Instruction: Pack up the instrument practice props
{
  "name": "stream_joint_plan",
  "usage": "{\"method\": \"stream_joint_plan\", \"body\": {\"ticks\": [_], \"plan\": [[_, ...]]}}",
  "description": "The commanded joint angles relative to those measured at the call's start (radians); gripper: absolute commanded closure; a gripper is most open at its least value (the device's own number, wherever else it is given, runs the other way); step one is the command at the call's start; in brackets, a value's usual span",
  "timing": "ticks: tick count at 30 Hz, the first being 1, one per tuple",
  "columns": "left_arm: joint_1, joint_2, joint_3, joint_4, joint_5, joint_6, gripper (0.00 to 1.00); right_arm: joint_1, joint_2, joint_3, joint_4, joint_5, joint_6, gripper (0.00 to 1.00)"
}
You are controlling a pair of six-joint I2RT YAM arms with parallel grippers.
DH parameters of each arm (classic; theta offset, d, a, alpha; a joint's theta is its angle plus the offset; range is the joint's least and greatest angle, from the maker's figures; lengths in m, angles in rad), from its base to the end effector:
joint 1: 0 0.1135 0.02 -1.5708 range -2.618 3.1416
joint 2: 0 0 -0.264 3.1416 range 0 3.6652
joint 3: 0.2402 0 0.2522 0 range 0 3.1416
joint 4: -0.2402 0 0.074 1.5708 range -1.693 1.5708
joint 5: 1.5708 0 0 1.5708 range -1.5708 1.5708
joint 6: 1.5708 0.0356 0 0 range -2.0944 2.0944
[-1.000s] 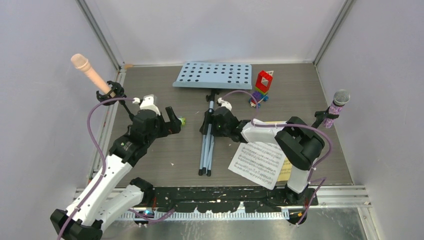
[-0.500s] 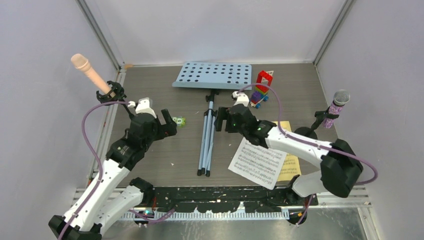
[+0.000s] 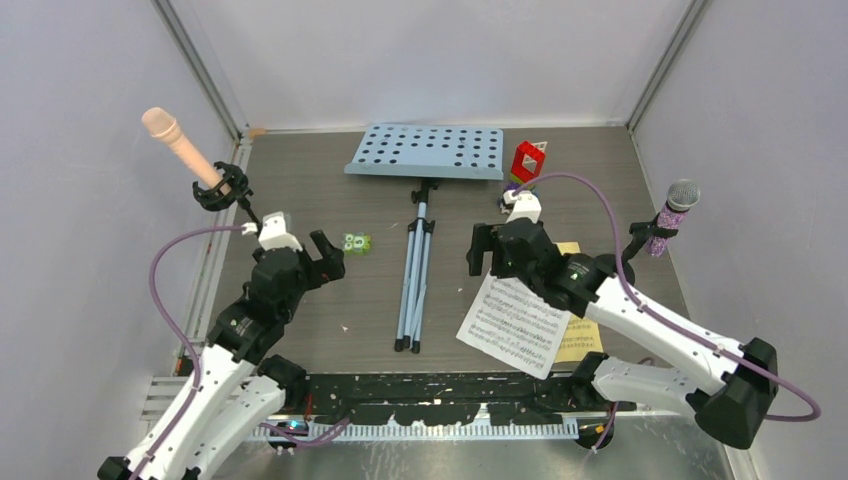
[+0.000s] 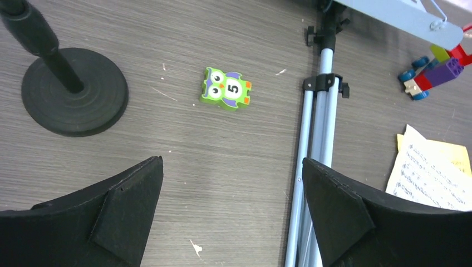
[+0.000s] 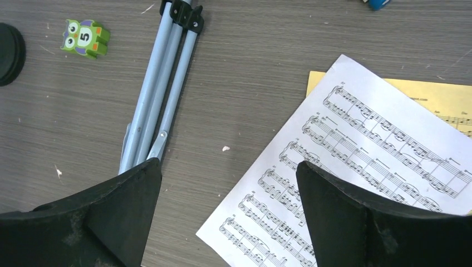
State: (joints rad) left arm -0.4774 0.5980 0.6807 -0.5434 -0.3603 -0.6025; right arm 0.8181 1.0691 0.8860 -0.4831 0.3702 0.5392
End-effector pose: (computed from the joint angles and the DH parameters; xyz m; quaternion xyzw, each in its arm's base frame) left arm 0.1275 -0.0518 0.2944 -0.1465 0.8286 -0.1359 0.5230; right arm 0.1660 0.1584 0.2931 -0.0432 0.8867 0.1408 0.4383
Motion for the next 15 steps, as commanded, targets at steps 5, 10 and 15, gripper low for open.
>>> {"method": "stream_joint_plan", "body": {"ticks": [5, 10, 15], "plan": [[0.005, -0.063, -0.094, 0.204, -0.256, -0.020, 0.03, -0.002, -0.101, -0.004, -0.076, -0.019, -0.032, 0.05], [0.005, -0.026, -0.104, 0.276, -0.317, 0.008, 0.02, -0.001, -0.107, -0.004, -0.091, -0.034, -0.035, 0.05], [0.005, 0.039, -0.046, 0.247, -0.290, 0.033, 0.03, -0.002, -0.121, -0.021, -0.094, -0.042, -0.028, 0.05]]}}
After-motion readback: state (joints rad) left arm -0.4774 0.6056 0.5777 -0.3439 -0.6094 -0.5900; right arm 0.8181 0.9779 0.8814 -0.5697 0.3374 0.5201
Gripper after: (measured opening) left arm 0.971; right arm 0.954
